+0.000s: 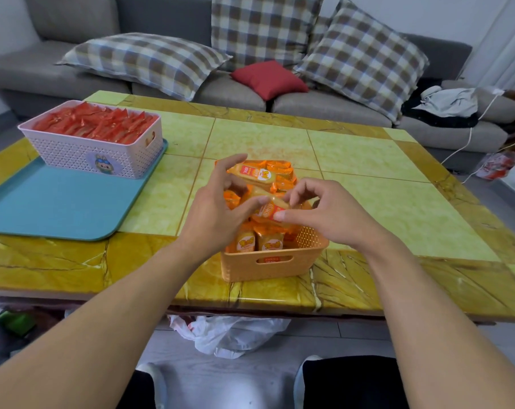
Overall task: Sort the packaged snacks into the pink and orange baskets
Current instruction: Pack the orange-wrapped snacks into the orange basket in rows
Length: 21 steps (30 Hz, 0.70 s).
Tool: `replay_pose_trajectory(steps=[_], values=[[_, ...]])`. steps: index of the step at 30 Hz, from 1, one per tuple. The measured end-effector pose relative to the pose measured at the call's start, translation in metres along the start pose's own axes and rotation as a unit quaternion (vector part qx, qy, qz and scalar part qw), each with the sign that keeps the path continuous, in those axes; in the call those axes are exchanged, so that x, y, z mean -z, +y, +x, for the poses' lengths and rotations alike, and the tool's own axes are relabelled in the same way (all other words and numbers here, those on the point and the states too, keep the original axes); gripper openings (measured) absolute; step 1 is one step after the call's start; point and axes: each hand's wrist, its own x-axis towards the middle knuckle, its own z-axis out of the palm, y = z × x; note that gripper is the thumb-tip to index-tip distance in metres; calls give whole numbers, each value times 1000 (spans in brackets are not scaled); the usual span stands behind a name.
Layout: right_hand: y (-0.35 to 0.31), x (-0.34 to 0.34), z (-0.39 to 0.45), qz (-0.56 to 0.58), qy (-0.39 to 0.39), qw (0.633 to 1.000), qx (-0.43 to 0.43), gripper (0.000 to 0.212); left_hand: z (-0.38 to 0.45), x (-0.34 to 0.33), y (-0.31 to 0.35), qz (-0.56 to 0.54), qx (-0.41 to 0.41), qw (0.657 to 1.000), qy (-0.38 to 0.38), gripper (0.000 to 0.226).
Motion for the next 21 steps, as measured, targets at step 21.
replay_pose_trajectory(steps=[21], values=[[16, 12, 5, -258, -4, 966, -26, 35, 4, -12, -5, 232, 10, 960, -156, 124]])
